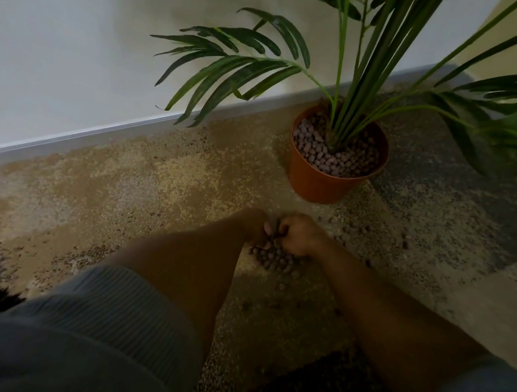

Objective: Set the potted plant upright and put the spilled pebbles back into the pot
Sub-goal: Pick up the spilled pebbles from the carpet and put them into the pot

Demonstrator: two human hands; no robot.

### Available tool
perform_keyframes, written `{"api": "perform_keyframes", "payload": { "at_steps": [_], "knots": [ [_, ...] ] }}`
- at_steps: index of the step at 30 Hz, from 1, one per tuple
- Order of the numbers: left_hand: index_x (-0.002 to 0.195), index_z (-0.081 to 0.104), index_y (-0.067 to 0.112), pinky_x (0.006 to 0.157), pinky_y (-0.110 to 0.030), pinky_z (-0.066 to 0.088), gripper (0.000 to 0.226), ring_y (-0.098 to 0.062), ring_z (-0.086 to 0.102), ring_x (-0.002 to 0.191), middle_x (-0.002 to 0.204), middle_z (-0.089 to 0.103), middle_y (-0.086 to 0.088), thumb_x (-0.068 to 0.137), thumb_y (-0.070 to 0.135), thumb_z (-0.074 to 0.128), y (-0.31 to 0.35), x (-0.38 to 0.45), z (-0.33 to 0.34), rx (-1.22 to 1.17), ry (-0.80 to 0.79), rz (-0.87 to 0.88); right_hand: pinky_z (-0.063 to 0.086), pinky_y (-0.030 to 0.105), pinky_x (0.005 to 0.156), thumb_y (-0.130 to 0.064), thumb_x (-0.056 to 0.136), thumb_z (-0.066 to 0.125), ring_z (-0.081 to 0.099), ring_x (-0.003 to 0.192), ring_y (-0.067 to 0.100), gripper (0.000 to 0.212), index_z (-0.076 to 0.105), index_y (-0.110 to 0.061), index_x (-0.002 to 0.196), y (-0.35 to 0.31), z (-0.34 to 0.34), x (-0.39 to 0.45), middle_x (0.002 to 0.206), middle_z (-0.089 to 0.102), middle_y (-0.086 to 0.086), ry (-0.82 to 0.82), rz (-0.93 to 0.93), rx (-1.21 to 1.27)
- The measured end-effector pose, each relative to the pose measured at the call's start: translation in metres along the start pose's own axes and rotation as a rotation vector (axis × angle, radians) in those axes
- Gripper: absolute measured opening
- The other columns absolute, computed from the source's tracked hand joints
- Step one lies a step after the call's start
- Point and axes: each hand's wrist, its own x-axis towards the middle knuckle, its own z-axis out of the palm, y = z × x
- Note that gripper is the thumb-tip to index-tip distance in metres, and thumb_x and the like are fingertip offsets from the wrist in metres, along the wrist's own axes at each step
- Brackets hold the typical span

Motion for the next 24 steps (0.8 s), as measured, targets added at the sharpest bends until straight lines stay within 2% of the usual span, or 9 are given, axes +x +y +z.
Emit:
{"api": "perform_keyframes", "payload": {
  "at_steps": [6, 10, 13, 16, 19, 22, 24],
  "knots": [
    [0.122, 0.064, 0.011, 0.093, -0.036, 0.054, 0.035, -0.029, 0.065, 0.109, 0.123, 0.064, -0.014, 0.088, 0.014, 0.067, 0.004, -0.001, 0.004, 0.027, -0.039, 0.006, 0.057, 0.038, 0.089, -0.013, 0.087, 0.065, 0.068, 0.102, 0.027, 0.030, 0.068, -0.009, 0.116, -0.009, 0.002, -0.009, 0.117, 0.067, 0.012, -0.073, 0.080, 0.095],
    [0.123, 0.063, 0.007, 0.094, -0.041, 0.054, 0.034, -0.030, 0.063, 0.111, 0.124, 0.062, -0.017, 0.089, 0.008, 0.063, 0.005, 0.000, 0.007, -0.005, -0.067, -0.005, 0.059, 0.043, 0.086, -0.009, 0.085, 0.067, 0.070, 0.096, 0.029, 0.025, 0.069, -0.005, 0.110, -0.008, 0.006, -0.015, 0.110, 0.070, 0.016, -0.070, 0.088, 0.174],
    [0.119, 0.063, 0.002, 0.093, -0.043, 0.055, 0.030, -0.030, 0.066, 0.106, 0.121, 0.064, -0.019, 0.090, 0.005, 0.059, 0.004, 0.002, 0.008, 0.001, -0.071, -0.022, 0.055, 0.037, 0.092, -0.014, 0.084, 0.067, 0.067, 0.103, 0.029, 0.026, 0.069, -0.007, 0.109, -0.010, 0.010, -0.016, 0.111, 0.070, 0.015, -0.021, 0.055, 0.093],
    [0.121, 0.062, 0.000, 0.094, -0.045, 0.054, 0.032, -0.032, 0.064, 0.109, 0.124, 0.061, -0.021, 0.089, 0.002, 0.058, 0.005, 0.001, 0.008, -0.044, -0.077, -0.037, 0.052, 0.032, 0.092, -0.016, 0.083, 0.068, 0.064, 0.106, 0.027, 0.025, 0.070, -0.007, 0.106, -0.012, 0.013, -0.016, 0.110, 0.070, 0.014, 0.006, 0.073, 0.090],
    [0.125, 0.060, 0.003, 0.094, -0.042, 0.054, 0.037, -0.029, 0.063, 0.108, 0.122, 0.060, -0.014, 0.088, 0.001, 0.059, 0.005, -0.001, 0.008, -0.112, -0.071, -0.060, 0.054, 0.038, 0.094, -0.015, 0.084, 0.066, 0.067, 0.101, 0.030, 0.024, 0.071, -0.003, 0.104, -0.009, 0.013, -0.015, 0.106, 0.072, 0.016, 0.012, 0.123, 0.147],
    [0.119, 0.062, 0.001, 0.087, -0.042, 0.058, 0.032, -0.030, 0.063, 0.108, 0.122, 0.060, -0.014, 0.088, 0.000, 0.057, 0.003, -0.002, 0.007, -0.251, -0.054, -0.114, 0.058, 0.039, 0.088, -0.010, 0.086, 0.062, 0.067, 0.085, 0.025, 0.005, 0.067, -0.008, 0.086, -0.004, 0.013, -0.013, 0.092, 0.068, 0.013, 0.034, 0.211, 0.441],
    [0.107, 0.062, 0.004, 0.063, -0.032, 0.062, 0.023, -0.030, 0.062, 0.101, 0.119, 0.055, -0.013, 0.089, -0.007, 0.054, 0.005, -0.005, 0.005, -0.404, -0.056, -0.172, 0.059, 0.034, 0.080, -0.003, 0.086, 0.061, 0.062, 0.076, 0.018, 0.015, 0.060, -0.013, 0.076, -0.001, 0.012, -0.012, 0.086, 0.062, 0.008, 0.041, 0.295, 0.753]
  ]
}}
